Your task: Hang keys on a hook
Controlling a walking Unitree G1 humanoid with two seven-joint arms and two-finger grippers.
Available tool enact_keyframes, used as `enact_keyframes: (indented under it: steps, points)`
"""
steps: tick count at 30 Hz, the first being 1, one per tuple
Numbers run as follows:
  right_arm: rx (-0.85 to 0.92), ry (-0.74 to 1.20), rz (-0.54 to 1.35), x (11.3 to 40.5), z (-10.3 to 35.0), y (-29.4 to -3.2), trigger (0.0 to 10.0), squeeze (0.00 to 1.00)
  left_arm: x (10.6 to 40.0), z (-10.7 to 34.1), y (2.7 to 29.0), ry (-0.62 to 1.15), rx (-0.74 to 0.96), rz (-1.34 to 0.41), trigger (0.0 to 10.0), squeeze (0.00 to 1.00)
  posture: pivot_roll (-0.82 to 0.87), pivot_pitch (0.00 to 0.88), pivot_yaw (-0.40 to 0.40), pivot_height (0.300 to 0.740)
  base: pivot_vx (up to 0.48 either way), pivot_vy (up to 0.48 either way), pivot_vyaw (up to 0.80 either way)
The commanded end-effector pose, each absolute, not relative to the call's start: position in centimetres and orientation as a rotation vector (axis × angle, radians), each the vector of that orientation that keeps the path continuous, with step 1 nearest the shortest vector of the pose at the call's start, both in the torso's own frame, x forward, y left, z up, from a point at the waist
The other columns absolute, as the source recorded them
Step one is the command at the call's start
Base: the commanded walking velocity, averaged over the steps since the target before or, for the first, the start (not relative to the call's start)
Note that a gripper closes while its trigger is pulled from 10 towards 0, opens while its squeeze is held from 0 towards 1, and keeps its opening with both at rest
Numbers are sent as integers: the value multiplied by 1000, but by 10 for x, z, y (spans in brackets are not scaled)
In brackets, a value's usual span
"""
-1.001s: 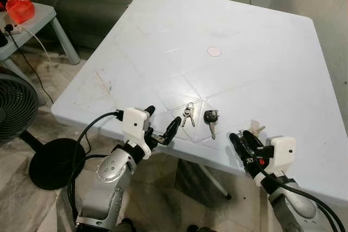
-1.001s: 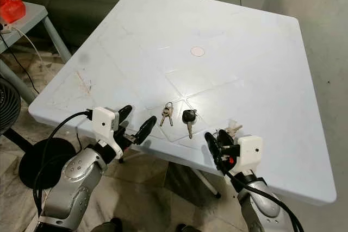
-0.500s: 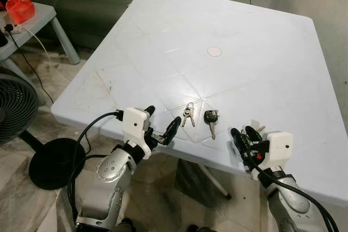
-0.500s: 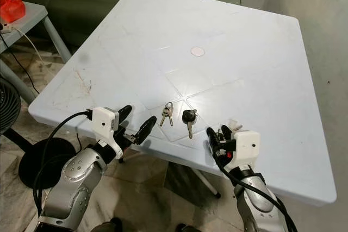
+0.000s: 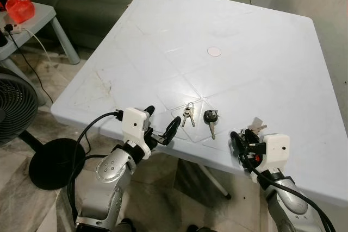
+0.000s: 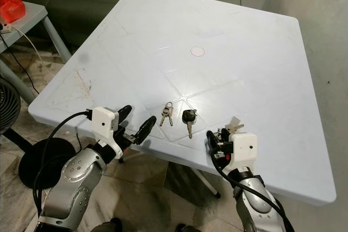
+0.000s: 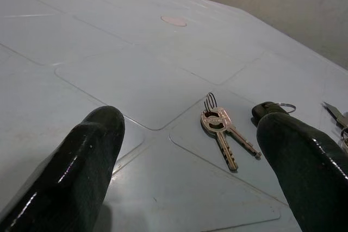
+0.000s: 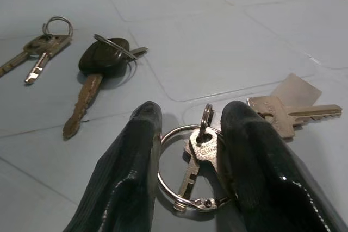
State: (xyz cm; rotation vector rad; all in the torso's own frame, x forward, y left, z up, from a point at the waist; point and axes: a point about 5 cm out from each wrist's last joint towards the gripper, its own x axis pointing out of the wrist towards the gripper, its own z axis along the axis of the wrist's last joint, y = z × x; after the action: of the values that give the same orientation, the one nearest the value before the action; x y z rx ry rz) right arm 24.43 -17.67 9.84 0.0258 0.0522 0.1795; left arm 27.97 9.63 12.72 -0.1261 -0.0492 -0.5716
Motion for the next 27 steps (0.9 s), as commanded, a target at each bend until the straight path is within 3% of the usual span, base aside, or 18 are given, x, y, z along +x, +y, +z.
enact_keyframes:
  steps: [1, 2, 3, 4, 5, 6, 27]
  points:
    - [2, 82, 149, 243, 93, -179, 10000, 0, 278, 125, 96, -43, -124, -574, 10000, 0, 76, 199, -58, 740, 0, 0, 0]
    - [5, 84, 141, 243, 93, -179, 5020, 0, 278, 126, 96, -43, -124, -575, 10000, 0, 76, 199, -58, 740, 0, 0, 0]
    - [6, 84, 139, 243, 93, -179, 5020, 0, 278, 126, 96, -43, -123, -575, 10000, 0, 76, 199, -58, 740, 0, 0, 0]
    - [1, 85, 134, 244, 93, -179, 4078, 0, 278, 126, 96, -43, -123, -575, 10000, 0, 76, 199, -58, 740, 0, 0, 0]
    - [4, 88, 136, 244, 93, -178, 3843, 0, 278, 126, 96, -44, -123, -575, 10000, 0, 76, 199, -58, 740, 0, 0, 0]
    - [5, 85, 132, 244, 93, -179, 0, 0, 278, 126, 96, -44, -123, -575, 10000, 0, 76, 199, -58, 740, 0, 0, 0]
    - [3, 63, 100, 244, 97, -185, 0, 0, 279, 126, 97, -45, -123, -562, 10000, 0, 78, 207, -61, 740, 0, 0, 0]
